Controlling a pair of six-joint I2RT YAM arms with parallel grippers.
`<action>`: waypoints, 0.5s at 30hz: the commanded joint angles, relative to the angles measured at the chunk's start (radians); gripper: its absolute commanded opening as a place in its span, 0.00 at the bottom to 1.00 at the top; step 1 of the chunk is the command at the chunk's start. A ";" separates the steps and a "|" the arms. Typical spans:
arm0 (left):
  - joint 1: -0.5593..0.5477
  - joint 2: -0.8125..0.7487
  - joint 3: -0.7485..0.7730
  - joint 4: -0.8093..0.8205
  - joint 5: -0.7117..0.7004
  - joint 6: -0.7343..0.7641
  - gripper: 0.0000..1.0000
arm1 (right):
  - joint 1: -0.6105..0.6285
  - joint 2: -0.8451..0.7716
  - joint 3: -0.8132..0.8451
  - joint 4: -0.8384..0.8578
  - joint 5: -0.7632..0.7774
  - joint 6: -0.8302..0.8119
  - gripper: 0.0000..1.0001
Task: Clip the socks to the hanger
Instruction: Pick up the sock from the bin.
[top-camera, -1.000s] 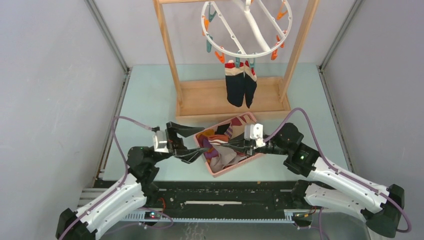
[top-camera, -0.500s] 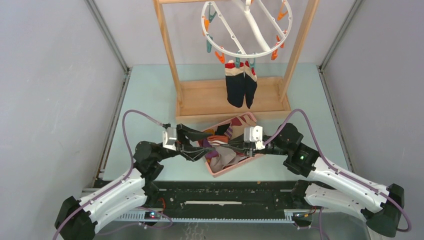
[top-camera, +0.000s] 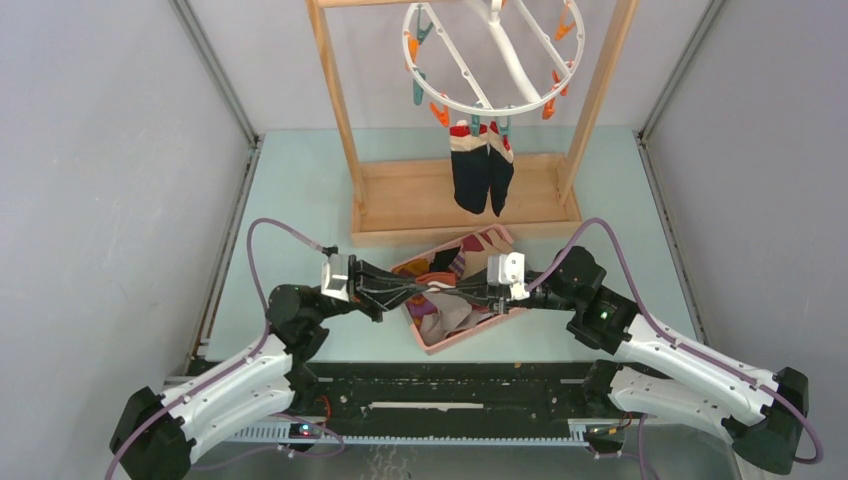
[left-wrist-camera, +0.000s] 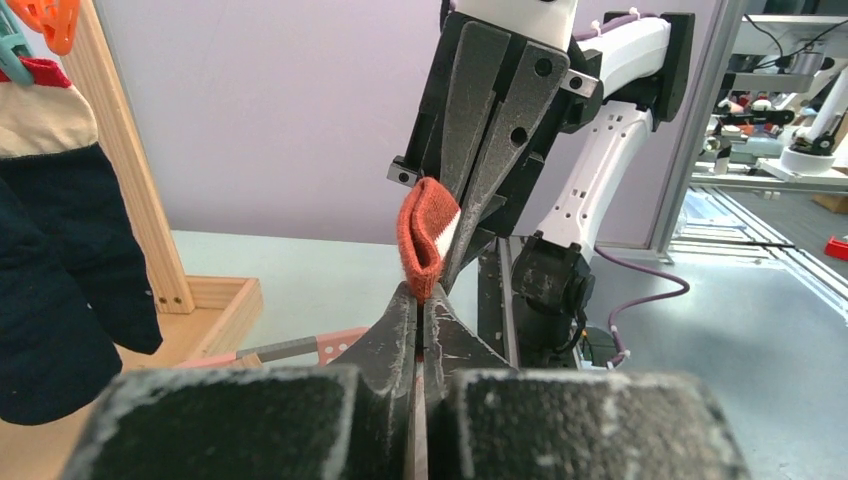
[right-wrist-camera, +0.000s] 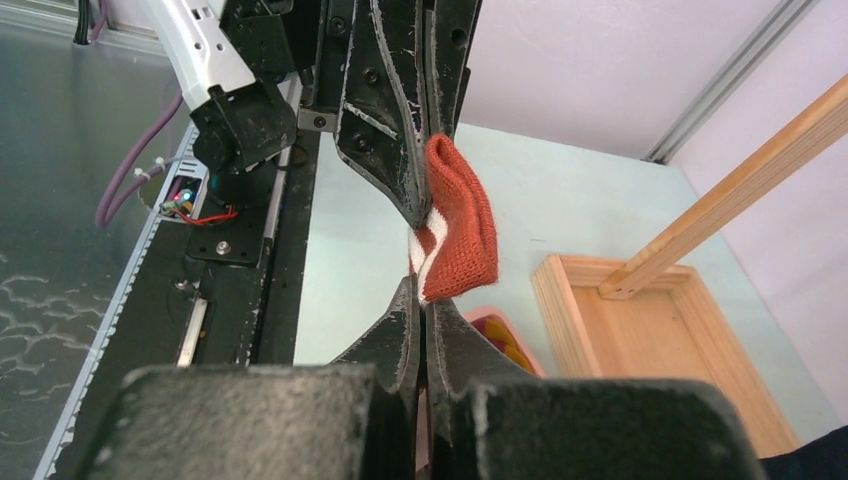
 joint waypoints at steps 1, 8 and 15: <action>-0.007 -0.004 0.062 0.044 0.000 -0.012 0.00 | 0.008 -0.008 0.036 0.012 0.013 -0.013 0.02; -0.007 -0.023 0.046 0.031 -0.057 0.005 0.00 | 0.007 -0.017 0.037 0.032 0.031 0.040 0.36; -0.007 -0.029 0.042 0.010 -0.085 0.008 0.00 | 0.009 -0.021 0.036 0.074 0.032 0.083 0.37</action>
